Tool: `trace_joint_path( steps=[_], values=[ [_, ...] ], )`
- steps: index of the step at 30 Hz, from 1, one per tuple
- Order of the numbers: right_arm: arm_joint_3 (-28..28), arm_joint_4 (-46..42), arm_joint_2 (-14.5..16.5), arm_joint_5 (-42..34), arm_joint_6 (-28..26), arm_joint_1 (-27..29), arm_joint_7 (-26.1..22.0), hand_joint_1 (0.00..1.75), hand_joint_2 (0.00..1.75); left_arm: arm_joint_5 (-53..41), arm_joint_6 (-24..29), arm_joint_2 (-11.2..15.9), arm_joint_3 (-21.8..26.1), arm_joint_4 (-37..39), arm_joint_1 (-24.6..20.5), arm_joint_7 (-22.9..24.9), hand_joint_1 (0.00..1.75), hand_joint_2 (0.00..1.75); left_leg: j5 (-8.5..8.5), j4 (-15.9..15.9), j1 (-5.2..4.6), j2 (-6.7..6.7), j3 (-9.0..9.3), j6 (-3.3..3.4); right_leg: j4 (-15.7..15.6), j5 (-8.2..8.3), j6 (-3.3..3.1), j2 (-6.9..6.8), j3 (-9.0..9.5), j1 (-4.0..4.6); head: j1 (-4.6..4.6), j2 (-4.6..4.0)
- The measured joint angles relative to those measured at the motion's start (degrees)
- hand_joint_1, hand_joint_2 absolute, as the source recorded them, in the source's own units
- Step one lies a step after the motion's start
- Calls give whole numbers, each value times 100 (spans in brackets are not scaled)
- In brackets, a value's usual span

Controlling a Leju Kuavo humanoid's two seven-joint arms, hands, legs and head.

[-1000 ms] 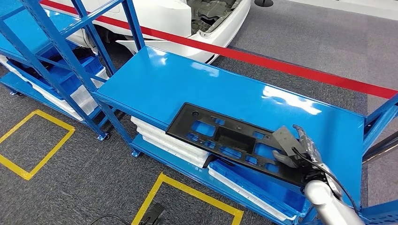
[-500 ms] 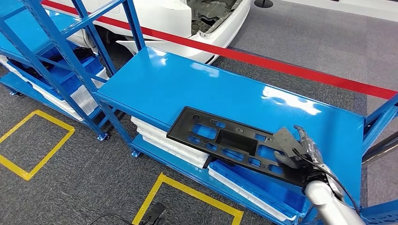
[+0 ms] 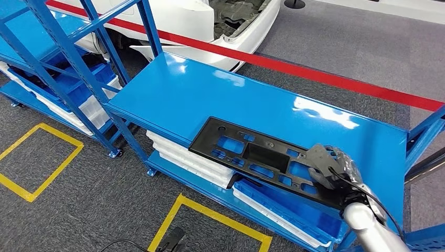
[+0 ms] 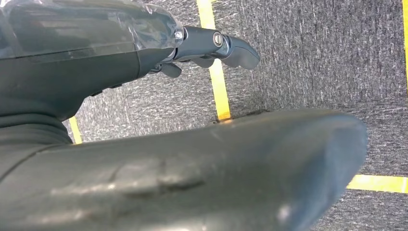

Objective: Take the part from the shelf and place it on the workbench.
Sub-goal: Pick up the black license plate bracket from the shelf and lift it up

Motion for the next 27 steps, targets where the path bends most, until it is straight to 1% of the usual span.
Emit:
trace_joint_path(
  steps=[3,7,14,22,24,27],
  values=[
    [0,0,-5,-50,-10,-4,-113,175,175,1,-1,0,0,0,2,-25,0,0,0,0,0,0,1,0,0,0,0,0,1,0,0,0],
    [1,-1,-17,-31,-152,1,-237,175,175,3,1,0,0,0,9,-59,0,0,0,0,0,1,1,0,0,0,0,0,0,0,0,0],
    [0,-1,-22,25,-295,16,-303,175,175,3,5,0,1,0,23,-66,0,0,0,0,0,1,1,0,0,0,0,0,0,0,-1,0],
    [-7,-12,-34,310,-742,98,-425,175,175,1,5,0,4,0,41,-96,0,0,0,0,0,1,1,0,0,0,0,0,0,0,0,0],
    [-8,-22,-35,480,-946,122,-506,175,175,2,11,0,5,0,47,-132,0,0,0,0,-1,1,0,0,0,0,0,0,0,0,0,0],
    [-21,-107,-37,862,-1407,168,-687,175,175,5,32,0,8,0,63,-195,0,0,0,0,-1,1,-1,0,1,0,0,-1,-1,-1,0,0]
  ],
)
